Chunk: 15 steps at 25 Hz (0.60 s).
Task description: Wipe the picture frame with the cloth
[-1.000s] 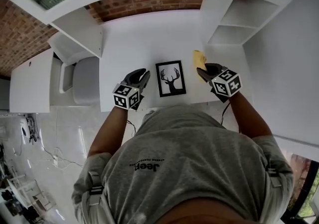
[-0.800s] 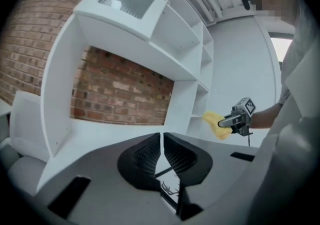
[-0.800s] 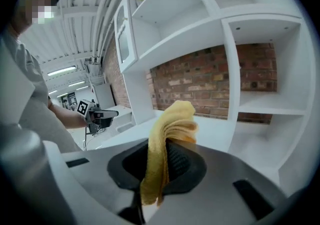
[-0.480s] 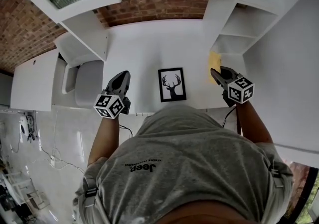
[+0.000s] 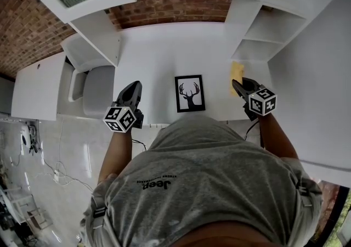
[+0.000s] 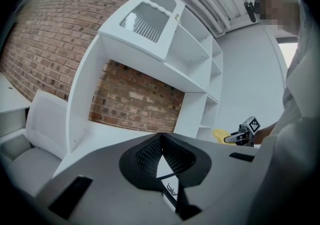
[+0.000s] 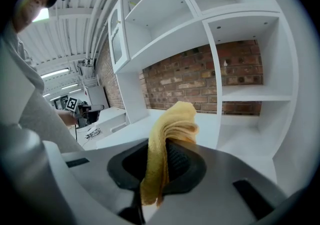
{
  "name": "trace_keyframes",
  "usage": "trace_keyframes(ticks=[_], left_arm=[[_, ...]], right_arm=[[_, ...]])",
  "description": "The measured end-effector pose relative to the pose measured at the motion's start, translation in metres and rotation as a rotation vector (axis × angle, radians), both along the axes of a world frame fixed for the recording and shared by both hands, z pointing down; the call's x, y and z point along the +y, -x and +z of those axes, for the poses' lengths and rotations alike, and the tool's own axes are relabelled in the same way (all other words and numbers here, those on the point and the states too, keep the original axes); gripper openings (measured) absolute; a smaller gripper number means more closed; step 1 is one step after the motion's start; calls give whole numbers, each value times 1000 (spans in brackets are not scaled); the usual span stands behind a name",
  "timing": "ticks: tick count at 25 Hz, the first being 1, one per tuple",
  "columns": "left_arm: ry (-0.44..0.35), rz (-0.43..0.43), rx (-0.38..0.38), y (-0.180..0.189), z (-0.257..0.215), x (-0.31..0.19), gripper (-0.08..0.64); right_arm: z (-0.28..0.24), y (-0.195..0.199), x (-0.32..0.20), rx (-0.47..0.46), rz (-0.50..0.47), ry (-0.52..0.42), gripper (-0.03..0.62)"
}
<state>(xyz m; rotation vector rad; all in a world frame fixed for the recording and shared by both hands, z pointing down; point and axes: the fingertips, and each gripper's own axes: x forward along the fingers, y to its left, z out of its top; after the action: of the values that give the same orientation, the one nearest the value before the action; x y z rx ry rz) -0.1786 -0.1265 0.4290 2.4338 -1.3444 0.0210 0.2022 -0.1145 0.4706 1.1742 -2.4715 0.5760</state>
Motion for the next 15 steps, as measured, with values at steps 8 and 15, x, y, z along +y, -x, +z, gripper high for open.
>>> trace_keyframes(ticks=[8,15], left_arm=[[-3,22,-13,-5,0,2,18],[6,43,-39,-9,1,4,18]], right_arm=[[0,-1,-2,7,2,-5,55],[1,0,-1,21,-12,1,54]])
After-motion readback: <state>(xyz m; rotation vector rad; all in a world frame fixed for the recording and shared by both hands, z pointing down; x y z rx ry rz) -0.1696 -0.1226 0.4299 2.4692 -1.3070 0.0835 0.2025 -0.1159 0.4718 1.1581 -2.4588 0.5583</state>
